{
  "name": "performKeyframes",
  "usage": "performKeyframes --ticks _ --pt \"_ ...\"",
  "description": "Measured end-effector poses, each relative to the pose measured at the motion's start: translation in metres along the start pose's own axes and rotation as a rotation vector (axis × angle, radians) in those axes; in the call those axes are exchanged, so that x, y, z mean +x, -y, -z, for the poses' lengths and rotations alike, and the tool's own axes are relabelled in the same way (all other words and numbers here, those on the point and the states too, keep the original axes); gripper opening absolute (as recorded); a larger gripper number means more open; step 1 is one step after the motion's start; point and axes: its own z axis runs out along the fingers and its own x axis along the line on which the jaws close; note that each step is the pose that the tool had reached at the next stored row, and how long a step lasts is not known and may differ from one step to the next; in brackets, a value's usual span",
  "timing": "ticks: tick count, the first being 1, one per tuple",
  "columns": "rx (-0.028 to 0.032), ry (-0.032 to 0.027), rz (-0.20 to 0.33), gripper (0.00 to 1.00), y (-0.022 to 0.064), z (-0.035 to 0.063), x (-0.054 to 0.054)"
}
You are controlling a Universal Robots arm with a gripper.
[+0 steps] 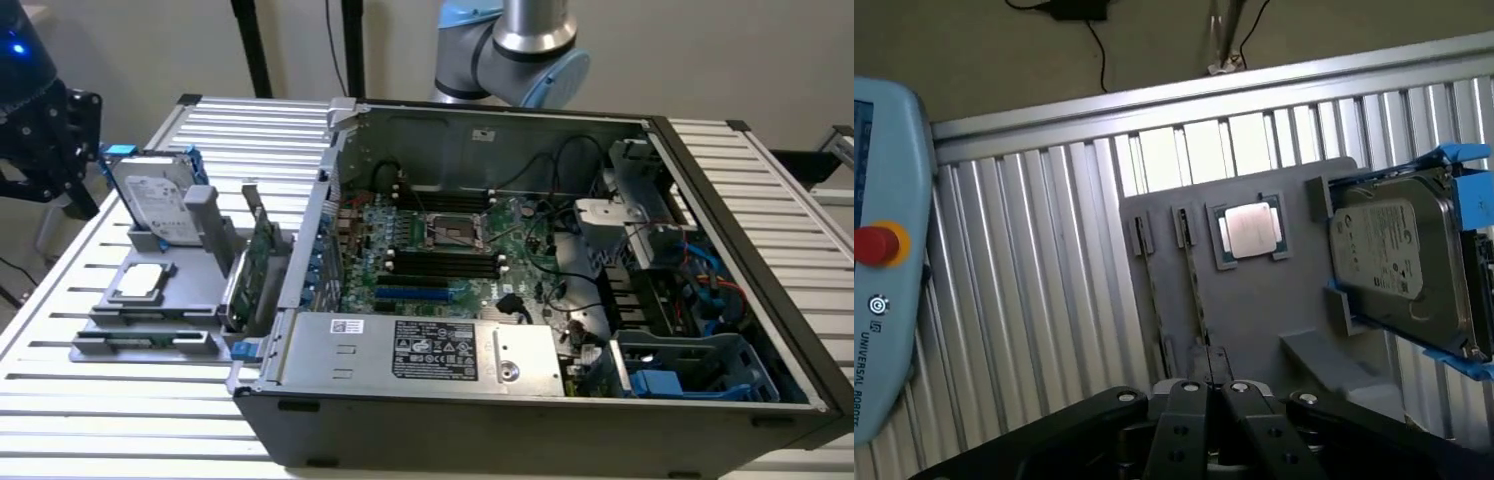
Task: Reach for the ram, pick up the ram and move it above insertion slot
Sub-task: 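Pick up the ram and move it above insertion slot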
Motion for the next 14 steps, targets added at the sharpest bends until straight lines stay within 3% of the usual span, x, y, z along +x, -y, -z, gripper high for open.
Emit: performKeyframes --ticks 6,14 --pt "-0.0001 -0.0038 0.108 0.11 0.0 -0.0001 0.0" --pt "-0.0001 -0.004 0.112 0.11 0.0 0.0 0.0"
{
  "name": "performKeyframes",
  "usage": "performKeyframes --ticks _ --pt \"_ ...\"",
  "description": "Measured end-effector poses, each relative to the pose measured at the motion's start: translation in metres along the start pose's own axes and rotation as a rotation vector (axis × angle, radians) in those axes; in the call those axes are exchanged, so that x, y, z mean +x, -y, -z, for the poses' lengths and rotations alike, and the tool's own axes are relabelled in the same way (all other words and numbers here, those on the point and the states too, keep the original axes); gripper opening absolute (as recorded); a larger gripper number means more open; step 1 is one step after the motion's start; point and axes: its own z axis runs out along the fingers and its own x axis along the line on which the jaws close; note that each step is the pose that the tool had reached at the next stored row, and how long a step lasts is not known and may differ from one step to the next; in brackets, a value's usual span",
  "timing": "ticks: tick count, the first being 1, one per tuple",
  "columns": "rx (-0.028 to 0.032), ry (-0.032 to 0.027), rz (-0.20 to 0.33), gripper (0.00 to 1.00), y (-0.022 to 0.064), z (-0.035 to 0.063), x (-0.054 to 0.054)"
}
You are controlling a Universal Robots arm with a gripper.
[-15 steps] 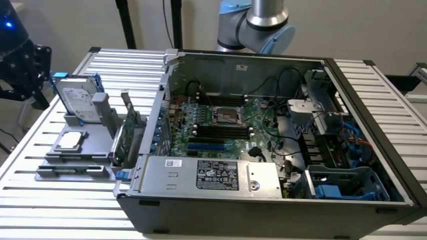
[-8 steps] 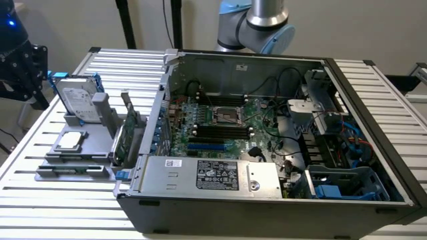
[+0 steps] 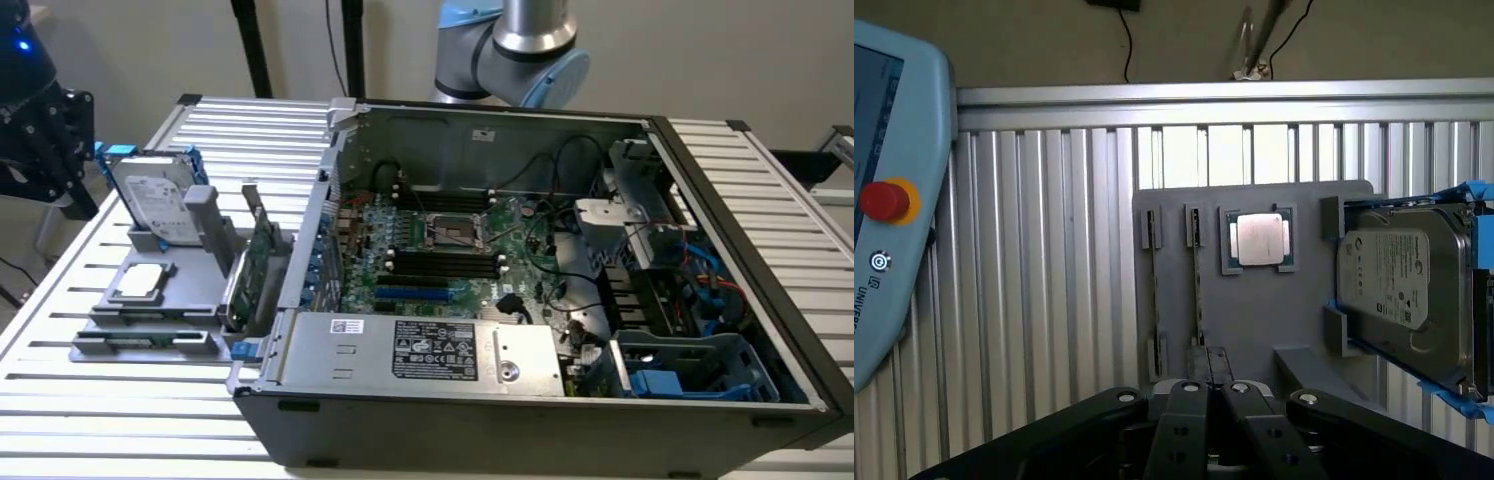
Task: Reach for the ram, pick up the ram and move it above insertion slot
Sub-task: 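Pick up the ram and move it above insertion slot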
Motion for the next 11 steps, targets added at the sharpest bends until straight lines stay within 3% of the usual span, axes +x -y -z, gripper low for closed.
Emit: performKeyframes --ticks 6,11 --pt "0.0003 0.0 0.0 0.11 0.0 0.0 0.0" --pt "0.0122 -0.0004 0.024 0.11 0.0 -0.0001 0.0"
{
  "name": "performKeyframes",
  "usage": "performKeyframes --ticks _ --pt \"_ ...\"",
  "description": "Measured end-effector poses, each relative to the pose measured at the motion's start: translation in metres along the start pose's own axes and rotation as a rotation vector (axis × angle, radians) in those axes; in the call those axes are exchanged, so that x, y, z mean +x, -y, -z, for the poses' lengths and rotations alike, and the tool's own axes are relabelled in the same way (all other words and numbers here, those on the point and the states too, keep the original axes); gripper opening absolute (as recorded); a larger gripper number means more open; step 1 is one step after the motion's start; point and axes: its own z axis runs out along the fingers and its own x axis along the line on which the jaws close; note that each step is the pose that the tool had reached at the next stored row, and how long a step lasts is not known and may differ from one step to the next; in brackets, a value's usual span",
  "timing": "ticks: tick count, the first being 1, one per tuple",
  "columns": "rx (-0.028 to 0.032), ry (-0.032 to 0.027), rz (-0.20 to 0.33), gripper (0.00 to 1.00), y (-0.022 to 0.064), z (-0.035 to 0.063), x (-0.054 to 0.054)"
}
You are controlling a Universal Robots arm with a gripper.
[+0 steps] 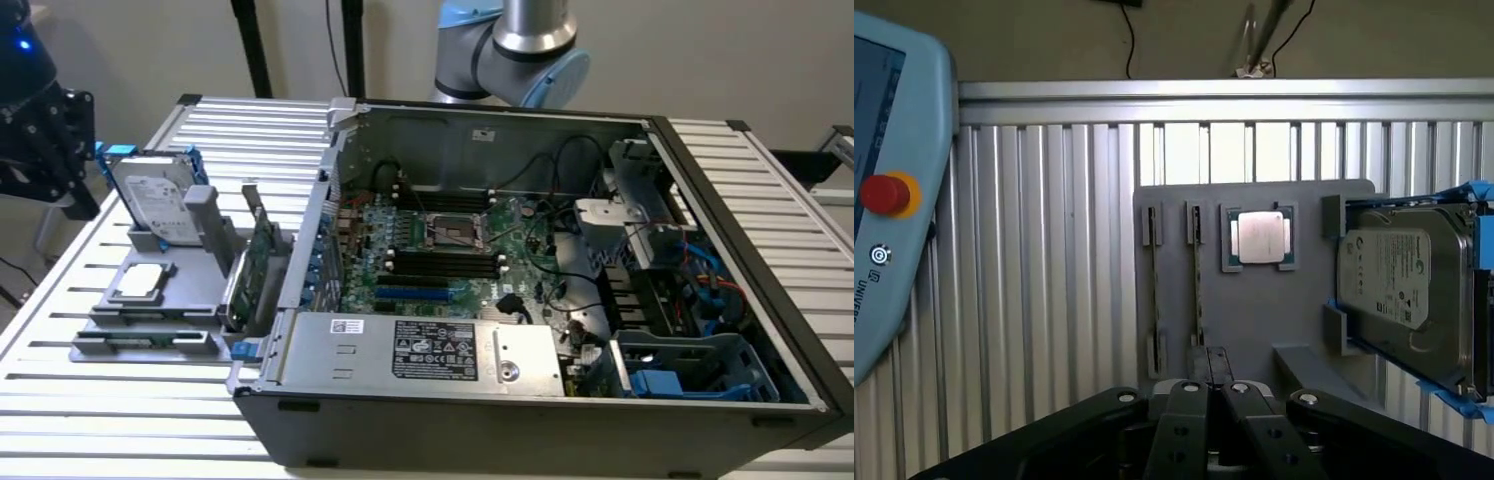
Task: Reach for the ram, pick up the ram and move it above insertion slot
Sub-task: 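Pick up the ram and move it above insertion slot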
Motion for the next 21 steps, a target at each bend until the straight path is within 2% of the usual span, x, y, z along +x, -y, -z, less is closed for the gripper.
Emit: performKeyframes --ticks 3,6,7,8,9,11,13,14,21 --pt "0.0093 -0.0003 0.019 0.11 0.0001 -0.0004 0.0" --pt "0.013 -0.0005 0.026 0.12 0.0 -0.0017 0.001" --pt "0.0146 -0.0004 0.028 0.18 0.0001 -0.0025 0.002" --pt "0.0155 -0.0006 0.031 0.18 0.0001 -0.0035 0.002" --pt "0.0164 -0.0006 0.033 0.24 0.0001 -0.0049 0.003" --pt "0.017 -0.0007 0.037 0.36 0.0002 -0.0082 0.004" --pt "0.0169 -0.0009 0.043 0.36 0.0003 -0.0119 0.006" --pt "0.0169 -0.0009 0.046 0.42 0.0003 -0.0137 0.006" --pt "0.017 -0.0012 0.073 0.42 0.0007 -0.0264 0.012"
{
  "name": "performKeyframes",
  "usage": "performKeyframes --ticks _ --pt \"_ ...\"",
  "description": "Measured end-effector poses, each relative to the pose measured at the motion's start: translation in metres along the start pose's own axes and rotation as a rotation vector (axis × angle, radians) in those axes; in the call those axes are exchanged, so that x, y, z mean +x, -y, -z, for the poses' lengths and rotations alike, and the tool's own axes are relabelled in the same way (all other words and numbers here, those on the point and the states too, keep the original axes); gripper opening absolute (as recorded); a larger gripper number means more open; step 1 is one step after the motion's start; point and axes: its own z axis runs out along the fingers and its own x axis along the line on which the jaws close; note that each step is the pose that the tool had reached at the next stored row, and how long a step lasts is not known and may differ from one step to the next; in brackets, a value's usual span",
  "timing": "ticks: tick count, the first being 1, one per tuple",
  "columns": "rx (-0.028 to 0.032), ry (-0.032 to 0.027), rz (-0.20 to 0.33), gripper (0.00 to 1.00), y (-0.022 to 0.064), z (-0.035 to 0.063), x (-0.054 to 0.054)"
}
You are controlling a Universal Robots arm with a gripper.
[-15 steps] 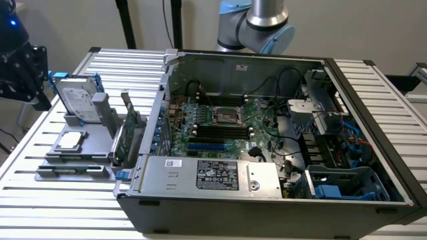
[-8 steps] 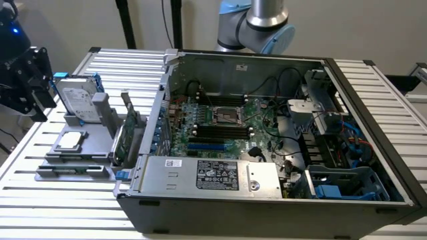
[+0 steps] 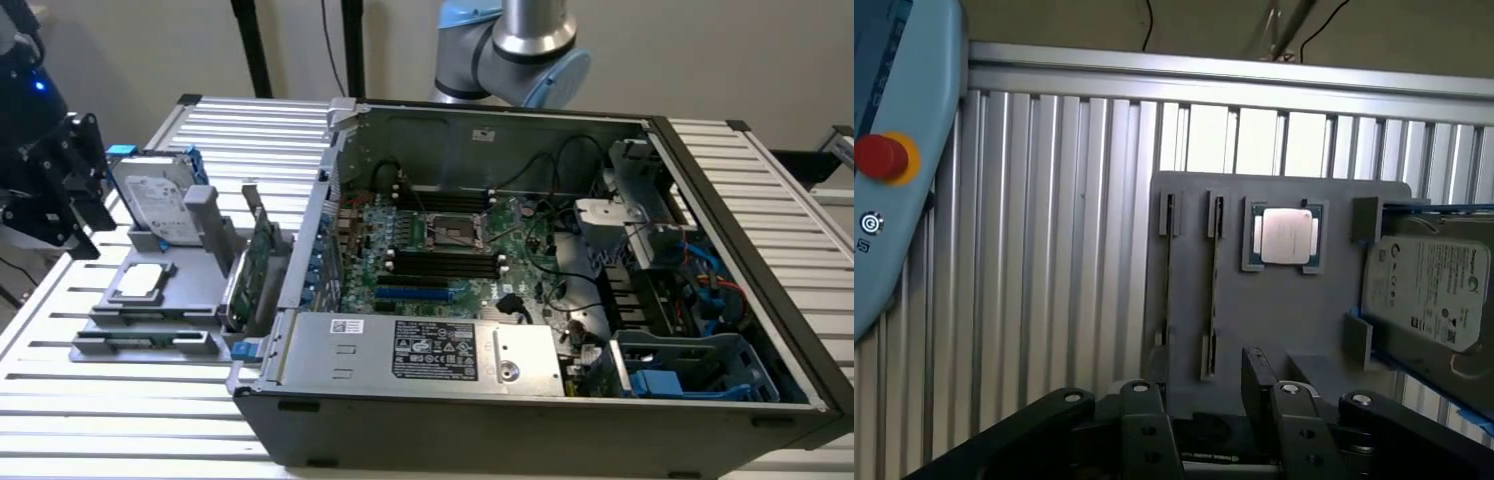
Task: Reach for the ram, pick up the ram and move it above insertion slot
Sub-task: 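Pick up the ram and move it above insertion slot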
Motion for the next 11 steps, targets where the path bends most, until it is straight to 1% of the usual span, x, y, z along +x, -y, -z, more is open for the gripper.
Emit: performKeyframes --ticks 11 --pt "-0.0001 -0.0001 0.021 0.42 -0.0006 -0.02 0.01"
